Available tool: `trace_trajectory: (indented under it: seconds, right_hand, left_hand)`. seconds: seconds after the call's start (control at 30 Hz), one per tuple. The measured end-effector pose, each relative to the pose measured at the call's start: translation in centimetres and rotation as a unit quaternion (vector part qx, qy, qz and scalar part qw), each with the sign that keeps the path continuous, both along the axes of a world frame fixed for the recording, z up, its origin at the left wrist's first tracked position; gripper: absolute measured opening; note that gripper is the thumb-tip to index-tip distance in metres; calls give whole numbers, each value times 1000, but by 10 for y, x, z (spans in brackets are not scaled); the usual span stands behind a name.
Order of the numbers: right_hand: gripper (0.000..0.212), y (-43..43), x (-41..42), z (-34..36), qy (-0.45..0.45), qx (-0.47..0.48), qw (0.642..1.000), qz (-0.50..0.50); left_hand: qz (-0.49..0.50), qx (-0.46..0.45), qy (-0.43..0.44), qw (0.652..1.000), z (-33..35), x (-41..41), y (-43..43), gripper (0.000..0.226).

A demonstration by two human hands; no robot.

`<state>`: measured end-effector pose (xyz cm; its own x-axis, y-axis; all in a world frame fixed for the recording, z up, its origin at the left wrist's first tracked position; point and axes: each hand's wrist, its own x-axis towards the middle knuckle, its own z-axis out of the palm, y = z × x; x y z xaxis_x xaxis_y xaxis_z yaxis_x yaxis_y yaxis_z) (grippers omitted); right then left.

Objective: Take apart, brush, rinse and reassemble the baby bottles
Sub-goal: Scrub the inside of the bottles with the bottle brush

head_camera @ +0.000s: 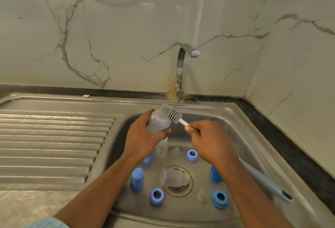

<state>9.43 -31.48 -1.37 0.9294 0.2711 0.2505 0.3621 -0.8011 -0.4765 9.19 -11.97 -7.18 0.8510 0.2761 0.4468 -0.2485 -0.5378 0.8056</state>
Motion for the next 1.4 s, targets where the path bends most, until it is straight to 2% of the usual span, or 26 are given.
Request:
trace_trajectory:
  seconds: [0.13, 0.23, 0.37, 0.47, 0.57, 0.7, 0.8, 0.9, 1.03, 1.17, 1.3, 1.4]
  right_hand:
    - [45, -2, -3, 3, 2, 4, 1000, 9]
    - [43, -2, -6, 4, 24, 1, 999, 45]
    - [45, -6, 1, 4, 15, 3, 1000, -10]
    - [46, -5, 0, 5, 0, 13, 1000, -12]
    - [46, -1, -5, 2, 6, 27, 999, 39]
    - [49, -4, -3, -2, 30, 30, 997, 62]
    - [46, -10, 2, -2, 26, 18, 999, 12]
    - [45, -10, 6, -3, 1, 25, 1000, -7]
    - [47, -6, 0, -4, 2, 48, 998, 39]
    - [49, -6, -1, -4, 11, 69, 997, 43]
    - [45, -15, 6, -10, 49, 85, 995, 27]
    - [44, -21, 14, -16, 54, 79, 995, 4]
  left_hand:
    - [-15, 35, 7, 999, -3, 2, -5, 63]
    - [-2, 0, 5, 1000, -1, 2, -2, 53]
    - [9, -24, 7, 1000, -1, 2, -6, 54]
    - [-8, 42, 10, 999, -4, 1, -9, 67]
    - [7, 70, 18, 997, -3, 1, -6, 67]
    - [57, 1, 8, 998, 6, 1, 6, 44]
    - [40, -18, 2, 999, 8, -1, 3, 46]
    - [6, 4, 22, 1000, 0, -1, -6, 67]
    - [26, -25, 17, 999, 3, 2, 0, 51]
    - [17, -58, 26, 998, 9, 3, 4, 47]
    - [-17, -168, 64, 984, 13, 1, 5, 43]
    - [-33, -247, 103, 963, 17, 2, 14, 60]
